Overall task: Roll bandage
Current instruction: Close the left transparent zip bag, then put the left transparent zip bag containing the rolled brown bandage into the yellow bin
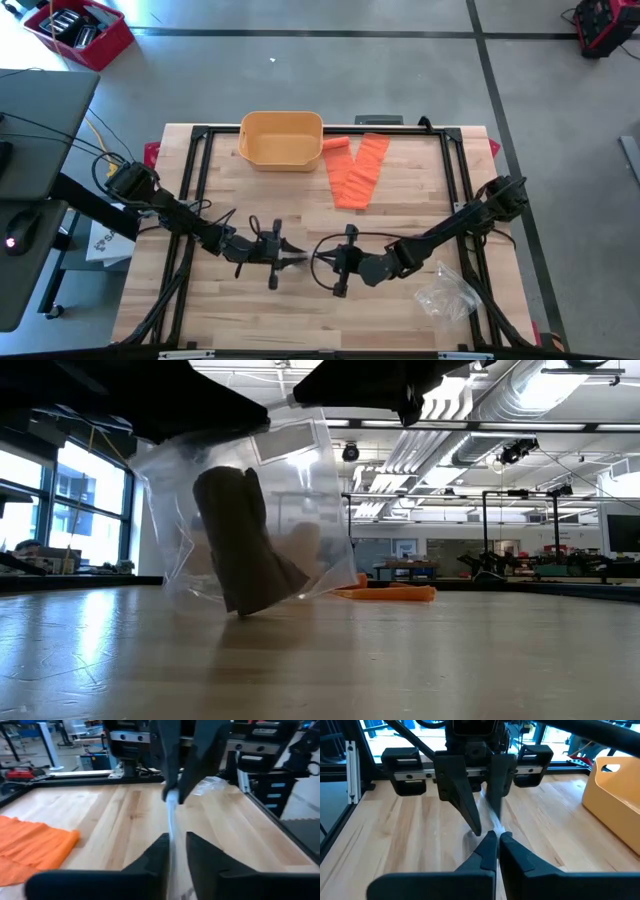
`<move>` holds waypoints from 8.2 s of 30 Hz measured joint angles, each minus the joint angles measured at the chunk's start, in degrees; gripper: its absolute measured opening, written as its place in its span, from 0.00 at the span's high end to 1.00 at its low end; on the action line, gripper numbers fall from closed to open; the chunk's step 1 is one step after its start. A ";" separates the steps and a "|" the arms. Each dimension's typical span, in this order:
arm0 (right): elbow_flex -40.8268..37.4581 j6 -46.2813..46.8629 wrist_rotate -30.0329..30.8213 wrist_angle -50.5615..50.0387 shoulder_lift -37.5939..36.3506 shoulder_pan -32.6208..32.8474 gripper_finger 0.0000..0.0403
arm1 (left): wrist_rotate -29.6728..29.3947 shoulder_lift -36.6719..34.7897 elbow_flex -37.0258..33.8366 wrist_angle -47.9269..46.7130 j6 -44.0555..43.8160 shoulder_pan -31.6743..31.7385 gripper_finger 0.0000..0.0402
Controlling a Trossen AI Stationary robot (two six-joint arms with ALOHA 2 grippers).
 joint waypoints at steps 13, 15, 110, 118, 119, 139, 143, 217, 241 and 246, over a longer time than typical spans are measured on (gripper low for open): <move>0.40 -3.35 1.29 -2.01 -2.27 -0.04 0.92 | 0.17 -1.92 -0.07 -9.24 -3.99 -0.11 1.00; 1.32 -1.68 0.00 -4.62 -2.96 -0.07 0.87 | 0.56 -2.83 -0.05 -10.49 -4.70 -0.28 1.00; 4.35 0.09 -0.29 -7.91 1.55 3.06 1.00 | -1.13 0.20 14.23 -20.73 4.12 -2.23 0.58; 4.37 0.03 -0.30 -7.52 1.53 3.04 1.00 | -2.19 2.62 14.21 -17.64 6.33 -2.47 0.76; 4.37 0.08 -0.30 -7.52 1.53 3.06 1.00 | -2.32 2.67 14.21 -17.65 6.81 -2.48 0.79; 4.37 0.33 0.23 -7.48 1.53 3.06 1.00 | -9.33 -1.80 14.28 -31.00 4.41 -6.36 0.93; 4.37 1.14 0.21 -7.61 1.53 3.06 1.00 | -9.53 -3.98 14.25 -36.92 0.87 -7.18 0.95; 4.46 1.50 0.10 -7.96 1.53 2.95 1.00 | -12.50 -9.82 14.32 -53.06 -9.39 -11.64 0.93; 4.33 1.48 0.12 -8.08 1.51 3.11 1.00 | -8.28 -20.65 14.10 -75.56 -24.62 -15.68 0.74; 4.33 1.45 0.14 -7.94 1.51 3.04 1.00 | -9.00 -20.18 14.12 -69.07 -21.05 -15.67 0.62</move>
